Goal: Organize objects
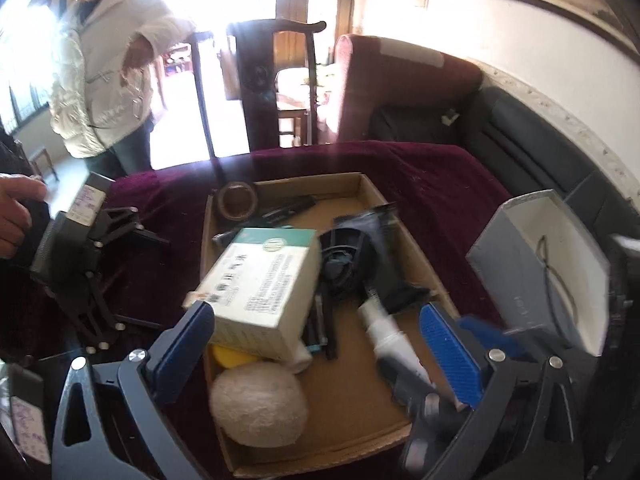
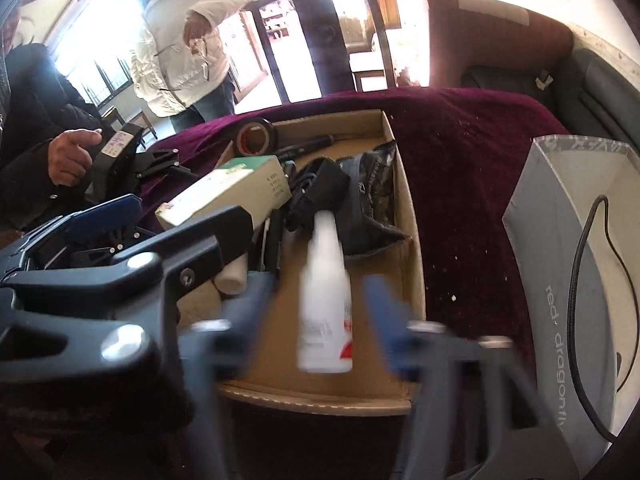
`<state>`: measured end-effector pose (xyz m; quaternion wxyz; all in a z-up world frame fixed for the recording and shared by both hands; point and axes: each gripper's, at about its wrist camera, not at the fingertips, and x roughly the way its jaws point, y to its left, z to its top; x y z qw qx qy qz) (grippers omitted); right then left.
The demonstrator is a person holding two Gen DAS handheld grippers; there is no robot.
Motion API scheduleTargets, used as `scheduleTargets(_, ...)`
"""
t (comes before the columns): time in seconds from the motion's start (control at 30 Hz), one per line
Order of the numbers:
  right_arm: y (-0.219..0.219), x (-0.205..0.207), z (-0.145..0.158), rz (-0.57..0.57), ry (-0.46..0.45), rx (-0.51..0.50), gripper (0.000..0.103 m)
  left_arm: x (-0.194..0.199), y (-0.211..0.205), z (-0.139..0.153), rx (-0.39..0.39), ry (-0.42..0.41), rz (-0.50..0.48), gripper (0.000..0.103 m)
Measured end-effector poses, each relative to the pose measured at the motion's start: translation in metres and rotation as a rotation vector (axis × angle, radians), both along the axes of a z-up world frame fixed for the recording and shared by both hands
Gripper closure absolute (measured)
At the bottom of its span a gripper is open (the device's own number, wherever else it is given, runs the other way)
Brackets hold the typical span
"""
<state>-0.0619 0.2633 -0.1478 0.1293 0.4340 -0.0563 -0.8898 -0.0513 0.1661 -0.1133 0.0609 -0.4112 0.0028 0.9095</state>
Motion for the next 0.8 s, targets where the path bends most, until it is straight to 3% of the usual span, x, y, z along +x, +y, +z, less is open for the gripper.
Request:
scheduleTargets(0.23, -0.004, 0.014, 0.010, 0.003, 0.051, 0.004, 0.001, 0.008, -0.009, 0.004, 0.006, 0.012, 0.055, 0.000)
scheduleTargets(0.5, 0.005, 0.035, 0.020, -0.042, 0.081, -0.012, 0.000, 0.025, -0.019, 0.018, 0.000, 0.037, 0.117, 0.000)
scheduleTargets(0.8, 0.013, 0.073, 0.039, -0.039, 0.135, -0.055, 0.000, 0.064, -0.020, 0.041, 0.036, 0.097, 0.113, 0.000)
